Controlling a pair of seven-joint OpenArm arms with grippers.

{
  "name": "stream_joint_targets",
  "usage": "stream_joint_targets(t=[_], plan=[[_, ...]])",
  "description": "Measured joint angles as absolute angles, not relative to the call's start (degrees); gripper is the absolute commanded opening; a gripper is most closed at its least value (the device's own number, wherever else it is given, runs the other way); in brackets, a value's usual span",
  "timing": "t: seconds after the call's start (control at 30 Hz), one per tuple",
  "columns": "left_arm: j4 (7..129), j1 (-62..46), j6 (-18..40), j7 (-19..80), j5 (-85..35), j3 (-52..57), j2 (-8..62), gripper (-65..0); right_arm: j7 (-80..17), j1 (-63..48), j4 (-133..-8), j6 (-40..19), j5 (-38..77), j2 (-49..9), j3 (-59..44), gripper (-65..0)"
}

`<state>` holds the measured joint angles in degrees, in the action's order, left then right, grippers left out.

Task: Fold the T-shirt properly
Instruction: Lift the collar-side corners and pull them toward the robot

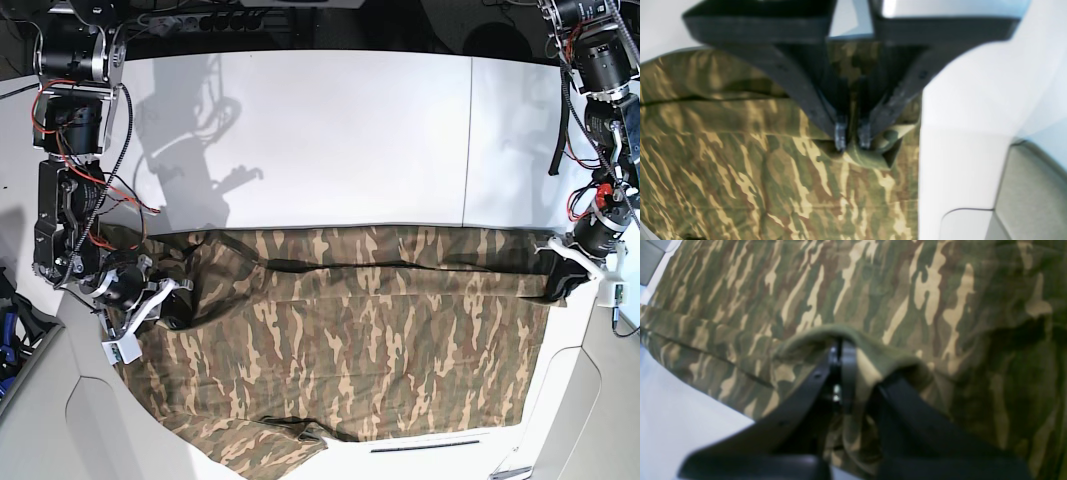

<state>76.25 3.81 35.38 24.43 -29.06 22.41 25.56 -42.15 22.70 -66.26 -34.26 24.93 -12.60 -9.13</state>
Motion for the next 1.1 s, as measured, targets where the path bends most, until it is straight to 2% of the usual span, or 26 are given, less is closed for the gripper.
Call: stream_joint_targets(t=[0.07, 0.1, 0.17, 0.2, 0.27, 0.3, 0.53, 0.83, 0.97, 1.1], plan=[[75.9, 3.8, 35.1, 23.2, -27.0, 21.8, 25.6, -47.4, -42.0, 22.7, -66.3, -33.6, 24.0, -12.7, -9.1, -65.0], [75.9, 3.8, 34.2, 22.9, -26.8, 21.5, 25.6, -42.1, -42.0, 22.7, -66.3, -33.4, 23.1, -12.7, -9.1, -62.7], [75.8, 3.8, 31.3, 22.7, -26.8, 21.3, 25.6, -32.8, -42.0, 22.7, -66.3, -33.0, 22.2, -12.7, -9.1, -49.3], [75.8, 3.8, 30.7, 22.6, -26.8, 21.3, 25.6, -30.4, -42.0, 22.7, -66.3, -33.0, 22.1, -12.7, -9.1, -42.7], [75.8, 3.8, 29.1, 22.7, -26.8, 21.3, 25.6, -29.9, -42.0, 22.6, -66.3, -33.0, 22.2, -12.7, -9.1, -32.8], [75.8, 3.8, 29.2, 22.7, -26.8, 21.3, 25.6, -29.9, -42.0, 22.6, -66.3, -33.0, 22.2, -12.7, -9.1, -30.0], [75.8, 3.8, 29.2, 26.7, -26.8, 21.4, 25.6, -29.9, -42.0, 22.5, -66.3, -33.0, 22.2, -12.7, -11.9, -29.2], [75.8, 3.7, 29.1, 27.0, -26.8, 23.1, 25.6, -29.9, -43.0, 22.5, -66.3, -33.0, 22.0, -12.7, -22.8, -29.2], [75.8, 3.7, 28.8, 27.3, -26.9, 23.3, 25.6, -22.6, -43.6, 22.5, -66.3, -33.0, 22.0, -13.0, -26.9, -29.2], [75.8, 3.6, 26.1, 28.9, -28.1, 23.3, 25.6, -21.6, -43.6, 21.6, -66.3, -32.6, 22.2, -14.0, -30.2, -29.2]])
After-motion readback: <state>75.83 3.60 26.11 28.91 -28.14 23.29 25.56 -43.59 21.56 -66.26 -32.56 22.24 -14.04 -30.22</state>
